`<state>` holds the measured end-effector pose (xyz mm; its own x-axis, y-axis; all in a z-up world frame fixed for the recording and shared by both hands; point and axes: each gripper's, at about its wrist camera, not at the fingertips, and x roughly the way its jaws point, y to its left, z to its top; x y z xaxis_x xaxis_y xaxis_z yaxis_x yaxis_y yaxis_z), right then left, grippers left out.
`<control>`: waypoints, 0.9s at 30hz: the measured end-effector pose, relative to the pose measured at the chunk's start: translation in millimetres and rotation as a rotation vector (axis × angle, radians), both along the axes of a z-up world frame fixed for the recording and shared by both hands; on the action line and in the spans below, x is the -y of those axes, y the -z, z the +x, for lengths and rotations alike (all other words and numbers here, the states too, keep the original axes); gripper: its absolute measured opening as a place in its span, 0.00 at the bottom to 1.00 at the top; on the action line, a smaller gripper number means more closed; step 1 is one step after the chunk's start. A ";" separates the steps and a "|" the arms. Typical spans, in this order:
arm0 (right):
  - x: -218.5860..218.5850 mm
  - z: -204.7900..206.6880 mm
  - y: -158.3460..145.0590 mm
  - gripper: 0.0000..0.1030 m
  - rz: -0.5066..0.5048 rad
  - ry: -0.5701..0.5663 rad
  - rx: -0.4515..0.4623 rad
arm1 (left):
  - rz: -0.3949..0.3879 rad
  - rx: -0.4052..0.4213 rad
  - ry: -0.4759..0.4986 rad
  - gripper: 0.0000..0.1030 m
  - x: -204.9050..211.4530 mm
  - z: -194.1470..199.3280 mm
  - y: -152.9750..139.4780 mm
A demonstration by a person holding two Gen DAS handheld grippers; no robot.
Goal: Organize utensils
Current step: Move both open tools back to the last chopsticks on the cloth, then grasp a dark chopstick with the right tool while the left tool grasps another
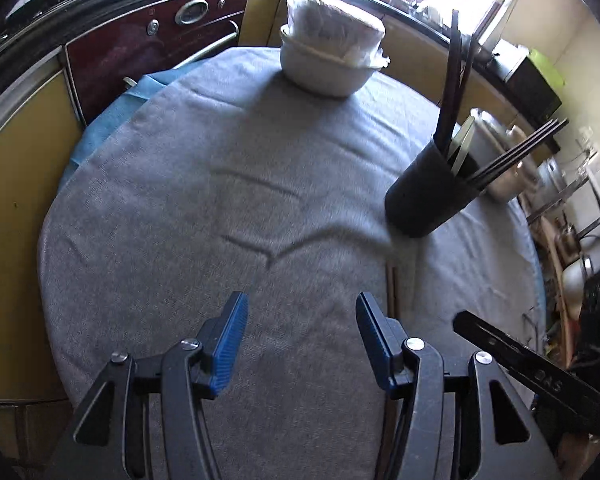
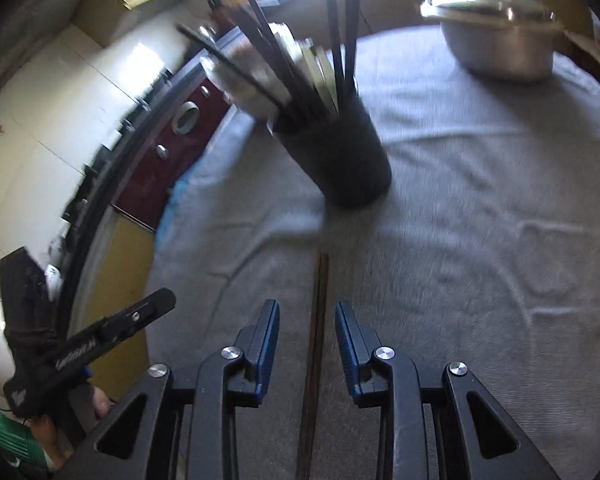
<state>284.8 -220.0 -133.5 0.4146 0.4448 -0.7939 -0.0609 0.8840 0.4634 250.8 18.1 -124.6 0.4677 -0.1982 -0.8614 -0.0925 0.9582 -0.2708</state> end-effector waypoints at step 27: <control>-70.5 71.8 43.5 0.19 -0.309 -0.098 -0.125 | -0.008 -0.066 -0.005 0.56 -15.3 27.4 32.7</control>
<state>356.5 -149.5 -177.0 0.2731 0.2084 -0.9392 -0.1123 0.9765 0.1840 278.1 33.4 -157.3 0.4113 -0.2031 -0.8886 -0.1151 0.9555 -0.2716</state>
